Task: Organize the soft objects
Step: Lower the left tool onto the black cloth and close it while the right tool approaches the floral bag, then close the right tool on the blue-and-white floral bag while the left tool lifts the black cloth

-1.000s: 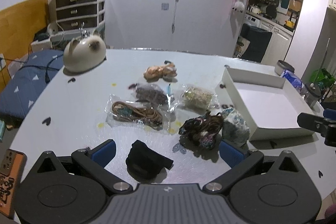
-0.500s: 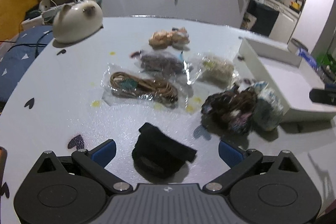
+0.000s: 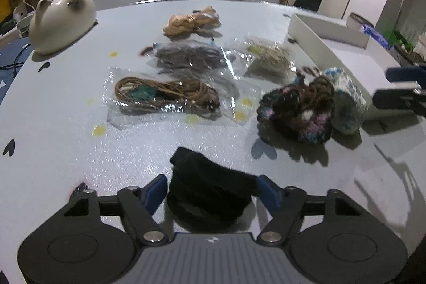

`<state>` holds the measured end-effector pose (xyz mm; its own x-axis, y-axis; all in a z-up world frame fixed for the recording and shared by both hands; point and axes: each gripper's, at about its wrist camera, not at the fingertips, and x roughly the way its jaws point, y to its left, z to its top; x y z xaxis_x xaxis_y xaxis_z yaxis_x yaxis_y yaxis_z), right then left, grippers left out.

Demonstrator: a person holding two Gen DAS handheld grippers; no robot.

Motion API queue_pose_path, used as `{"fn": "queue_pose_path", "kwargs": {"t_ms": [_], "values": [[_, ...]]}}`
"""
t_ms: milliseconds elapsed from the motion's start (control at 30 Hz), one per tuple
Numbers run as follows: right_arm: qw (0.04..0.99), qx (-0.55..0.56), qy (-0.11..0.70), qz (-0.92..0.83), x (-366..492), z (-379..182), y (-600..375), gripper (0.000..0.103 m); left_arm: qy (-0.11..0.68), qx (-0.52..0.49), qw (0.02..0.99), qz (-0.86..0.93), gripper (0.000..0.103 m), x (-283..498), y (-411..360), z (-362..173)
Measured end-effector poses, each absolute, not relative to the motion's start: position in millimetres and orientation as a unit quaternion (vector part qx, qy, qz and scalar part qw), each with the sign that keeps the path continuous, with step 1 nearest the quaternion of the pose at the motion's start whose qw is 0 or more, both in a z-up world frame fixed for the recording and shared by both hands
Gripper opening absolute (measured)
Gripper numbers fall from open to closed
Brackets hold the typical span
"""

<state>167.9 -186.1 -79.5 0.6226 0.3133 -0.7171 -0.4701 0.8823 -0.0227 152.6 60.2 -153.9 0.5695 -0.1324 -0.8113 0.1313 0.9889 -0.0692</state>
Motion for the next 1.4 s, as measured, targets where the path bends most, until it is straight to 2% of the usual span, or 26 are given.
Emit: {"fn": "queue_pose_path", "kwargs": {"t_ms": [167, 333, 433, 767, 867, 933, 1033, 1400], "values": [[0.89, -0.1, 0.387, 0.219, 180, -87, -185, 0.073, 0.468, 0.009, 0.881, -0.074, 0.055, 146, 53, -156], [0.888, -0.097, 0.392, 0.218, 190, -92, -184, 0.073, 0.464, 0.002, 0.883, -0.065, 0.034, 140, 51, -154], [0.887, -0.1, 0.392, 0.223, 193, -94, -183, 0.072, 0.459, -0.002, 0.886, -0.061, 0.028, 137, 51, -152], [0.875, -0.093, 0.415, 0.233, 203, -111, -175, 0.06, 0.453, -0.036, 0.89, -0.047, 0.026, 122, 52, -141], [0.873, -0.099, 0.423, 0.221, 208, -120, -175, 0.053, 0.451, -0.054, 0.89, -0.037, 0.026, 115, 53, -136], [0.875, -0.102, 0.425, 0.211, 210, -126, -176, 0.035, 0.449, -0.063, 0.891, -0.031, 0.026, 111, 53, -133], [0.878, -0.102, 0.421, 0.201, 206, -125, -179, 0.021, 0.445, -0.072, 0.892, -0.025, 0.026, 104, 53, -127], [0.873, -0.06, 0.42, 0.239, 148, -105, -186, 0.018, 0.429, -0.086, 0.899, -0.019, 0.025, 86, 46, -114]]}}
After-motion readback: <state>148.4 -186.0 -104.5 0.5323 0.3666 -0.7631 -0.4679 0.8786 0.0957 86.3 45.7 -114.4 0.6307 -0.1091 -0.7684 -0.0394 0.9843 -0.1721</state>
